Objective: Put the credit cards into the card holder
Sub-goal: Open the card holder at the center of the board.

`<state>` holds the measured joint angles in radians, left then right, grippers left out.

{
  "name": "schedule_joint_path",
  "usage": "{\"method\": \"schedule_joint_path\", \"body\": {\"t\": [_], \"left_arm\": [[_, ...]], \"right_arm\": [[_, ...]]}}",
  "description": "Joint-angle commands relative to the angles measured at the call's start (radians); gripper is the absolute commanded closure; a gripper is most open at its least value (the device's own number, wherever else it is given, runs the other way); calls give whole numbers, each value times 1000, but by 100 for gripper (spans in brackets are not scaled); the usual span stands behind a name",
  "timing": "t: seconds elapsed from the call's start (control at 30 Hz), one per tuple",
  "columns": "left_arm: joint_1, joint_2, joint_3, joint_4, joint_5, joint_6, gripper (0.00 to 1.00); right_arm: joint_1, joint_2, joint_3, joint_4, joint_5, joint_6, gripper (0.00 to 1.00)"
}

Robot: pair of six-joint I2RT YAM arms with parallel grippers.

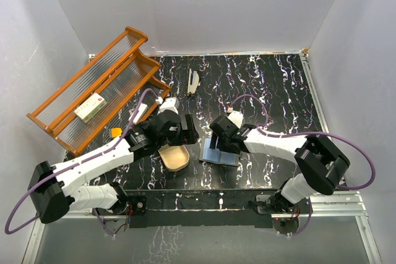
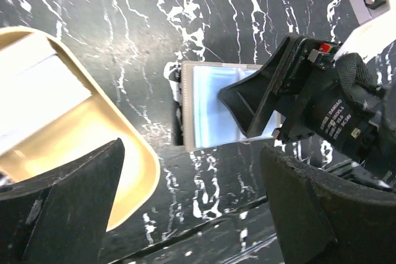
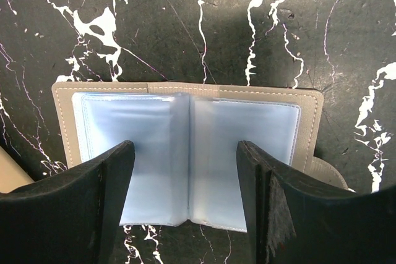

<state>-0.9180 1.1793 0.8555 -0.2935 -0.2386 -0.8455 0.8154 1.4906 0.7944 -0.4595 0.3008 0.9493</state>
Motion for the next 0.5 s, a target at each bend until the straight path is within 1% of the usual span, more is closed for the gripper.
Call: {"method": "schedule_joint_path", "body": {"t": [0.0,0.1,0.23,0.37,0.47], "left_arm": [[21,-88,66,-185,-66,240,13],[62,-120,97,-241,-17,339,19],[125,-157,106,-286,36,454,19],[206,-172,75,-261,139,623,21],[233,-151,77,-270,169,750,22]], "right_arm": [[11,46,0,-38,35,-6,35],[12,61,-4,-39,35,-22,36],[13,83,-13,-35,33,-37,36],[12,97,-12,-41,42,-48,36],[13,93,-14,-39,44,-53,36]]}}
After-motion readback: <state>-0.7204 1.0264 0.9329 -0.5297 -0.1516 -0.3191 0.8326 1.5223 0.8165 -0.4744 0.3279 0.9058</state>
